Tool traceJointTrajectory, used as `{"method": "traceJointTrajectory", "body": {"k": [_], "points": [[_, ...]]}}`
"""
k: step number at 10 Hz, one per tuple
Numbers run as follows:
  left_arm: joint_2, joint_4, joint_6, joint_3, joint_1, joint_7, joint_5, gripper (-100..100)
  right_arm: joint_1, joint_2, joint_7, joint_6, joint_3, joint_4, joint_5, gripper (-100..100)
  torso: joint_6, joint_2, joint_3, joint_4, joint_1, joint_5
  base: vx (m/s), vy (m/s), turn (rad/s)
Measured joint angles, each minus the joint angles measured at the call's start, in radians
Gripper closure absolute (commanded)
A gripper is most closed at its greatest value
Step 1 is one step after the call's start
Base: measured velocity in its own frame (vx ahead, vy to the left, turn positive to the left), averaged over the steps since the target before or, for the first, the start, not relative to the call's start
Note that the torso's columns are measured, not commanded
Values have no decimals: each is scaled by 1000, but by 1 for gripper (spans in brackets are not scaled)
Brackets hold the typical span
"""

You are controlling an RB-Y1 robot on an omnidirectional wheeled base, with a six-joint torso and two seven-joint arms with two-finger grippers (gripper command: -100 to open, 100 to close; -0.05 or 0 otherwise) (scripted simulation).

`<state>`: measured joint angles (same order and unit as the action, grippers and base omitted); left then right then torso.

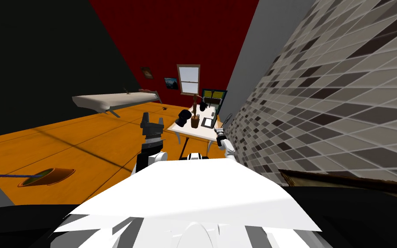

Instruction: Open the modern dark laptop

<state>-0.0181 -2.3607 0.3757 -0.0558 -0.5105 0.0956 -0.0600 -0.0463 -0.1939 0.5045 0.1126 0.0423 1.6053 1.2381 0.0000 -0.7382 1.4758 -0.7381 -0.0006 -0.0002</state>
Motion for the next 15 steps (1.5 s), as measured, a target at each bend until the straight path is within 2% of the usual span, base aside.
{"method": "traceJointTrajectory", "body": {"k": [4, 6, 11, 15], "points": [[0, 0, 0, 0, 0, 0, 0, 0, 56, -9, 8, 42, 12, -88, 117, -100, 0, 1, 0, 0, 0, 0, 89, 43, -6], [0, 0, 0, 0, 0, 0, 0, 0, 88, -25, 29, 82, 3, -134, 156, -100, 0, 2, 1, 1, 0, 0, 112, 31, -1], [0, 0, 0, 0, 0, 0, 0, 0, 133, -42, 32, 119, 9, -205, 258, -100, 0, 0, 0, 0, 0, 0, 62, 26, 0], [0, 0, 0, 0, 0, 0, 0, 0, 172, -79, 46, 152, 11, -262, 333, -100, 0, 0, 0, 0, 0, 0, 65, 27, -1]]}}
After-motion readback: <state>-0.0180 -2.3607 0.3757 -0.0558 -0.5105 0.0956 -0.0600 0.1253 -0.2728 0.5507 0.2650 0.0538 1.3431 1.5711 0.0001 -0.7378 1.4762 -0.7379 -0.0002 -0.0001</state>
